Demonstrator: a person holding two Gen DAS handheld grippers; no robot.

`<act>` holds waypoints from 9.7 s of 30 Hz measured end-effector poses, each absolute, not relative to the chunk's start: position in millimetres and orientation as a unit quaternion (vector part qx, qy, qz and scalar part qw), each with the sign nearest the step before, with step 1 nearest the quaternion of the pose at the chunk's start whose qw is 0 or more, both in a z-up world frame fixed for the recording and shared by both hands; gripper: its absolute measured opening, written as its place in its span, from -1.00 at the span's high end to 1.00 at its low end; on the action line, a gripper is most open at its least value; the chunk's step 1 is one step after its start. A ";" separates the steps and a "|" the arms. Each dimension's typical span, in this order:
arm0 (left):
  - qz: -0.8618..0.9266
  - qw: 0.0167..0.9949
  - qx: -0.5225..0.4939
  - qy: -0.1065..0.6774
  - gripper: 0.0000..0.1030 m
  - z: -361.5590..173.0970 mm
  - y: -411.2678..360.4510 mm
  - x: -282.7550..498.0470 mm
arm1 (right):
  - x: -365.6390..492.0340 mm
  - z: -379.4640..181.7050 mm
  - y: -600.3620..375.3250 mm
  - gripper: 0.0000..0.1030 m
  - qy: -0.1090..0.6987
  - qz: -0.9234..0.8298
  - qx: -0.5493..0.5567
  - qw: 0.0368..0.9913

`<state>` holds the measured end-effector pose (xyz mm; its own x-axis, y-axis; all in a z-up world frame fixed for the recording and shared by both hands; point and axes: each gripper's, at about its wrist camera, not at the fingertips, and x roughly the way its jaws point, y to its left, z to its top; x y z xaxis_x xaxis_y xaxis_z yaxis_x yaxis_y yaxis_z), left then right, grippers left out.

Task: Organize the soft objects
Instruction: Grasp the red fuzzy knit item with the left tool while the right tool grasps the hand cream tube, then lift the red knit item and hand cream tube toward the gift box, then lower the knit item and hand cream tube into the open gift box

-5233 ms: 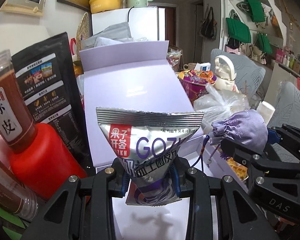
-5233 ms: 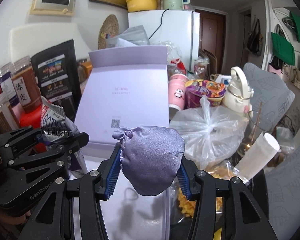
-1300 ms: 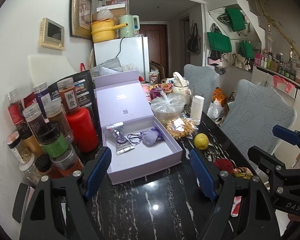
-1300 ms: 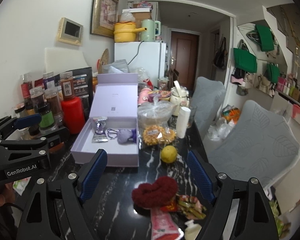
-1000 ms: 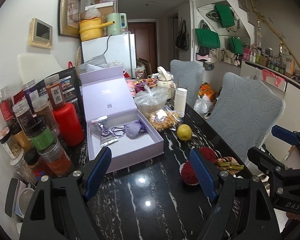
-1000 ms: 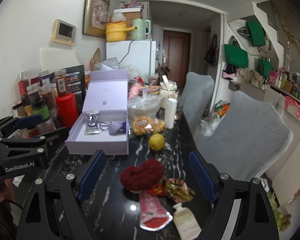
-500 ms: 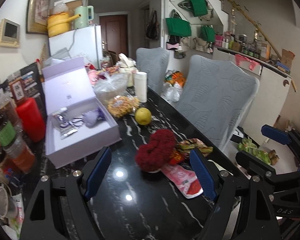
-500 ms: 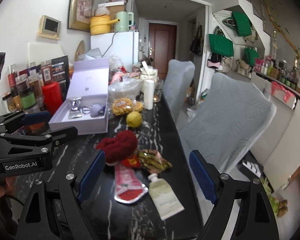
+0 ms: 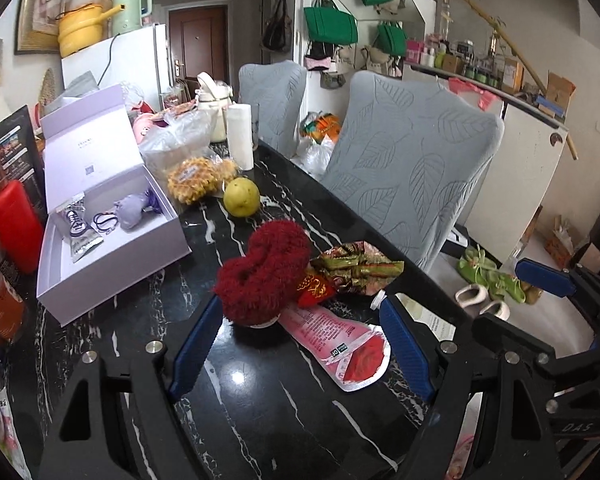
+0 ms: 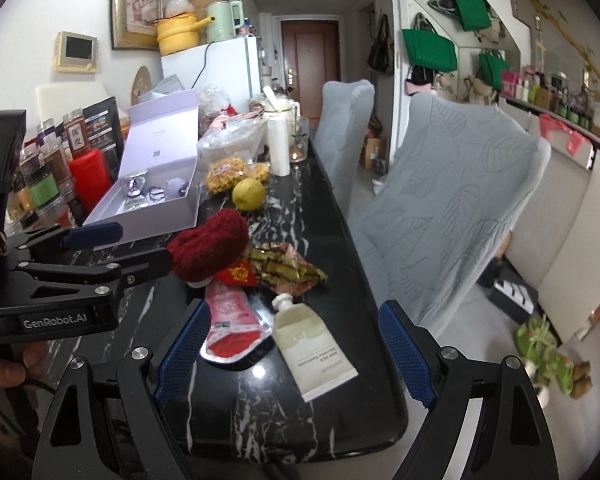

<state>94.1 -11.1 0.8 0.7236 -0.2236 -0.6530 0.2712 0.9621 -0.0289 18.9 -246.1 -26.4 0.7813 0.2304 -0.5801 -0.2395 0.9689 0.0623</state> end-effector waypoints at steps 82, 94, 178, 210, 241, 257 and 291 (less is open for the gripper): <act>-0.156 0.909 -0.015 0.385 0.20 -37.5 27.2 173.5 | 84.0 -93.4 -235.9 0.01 0.377 0.160 -0.020 0.912; -0.124 0.915 -0.033 0.382 0.20 -35.5 61.8 142.9 | 76.6 -86.8 -196.1 0.01 0.369 0.203 -0.045 0.906; 0.027 0.970 -0.044 0.236 0.20 97.4 214.4 167.4 | 168.6 83.7 -1.7 0.01 0.190 0.385 -0.076 0.900; 0.061 0.959 -0.004 0.278 0.20 56.6 233.4 280.3 | 283.7 41.1 34.8 0.01 0.246 0.348 -0.062 0.902; 0.076 0.910 -0.001 0.408 0.20 -30.7 240.7 340.3 | 327.6 -31.3 65.2 0.00 0.353 0.307 -0.097 0.878; 0.095 0.884 0.035 0.456 0.20 -55.1 233.3 353.6 | 342.2 -63.6 75.0 0.00 0.394 0.288 -0.114 0.865; 0.106 0.864 0.033 0.491 -0.56 -45.5 235.6 373.8 | 342.3 -46.1 65.4 -0.21 0.392 0.267 -0.109 0.873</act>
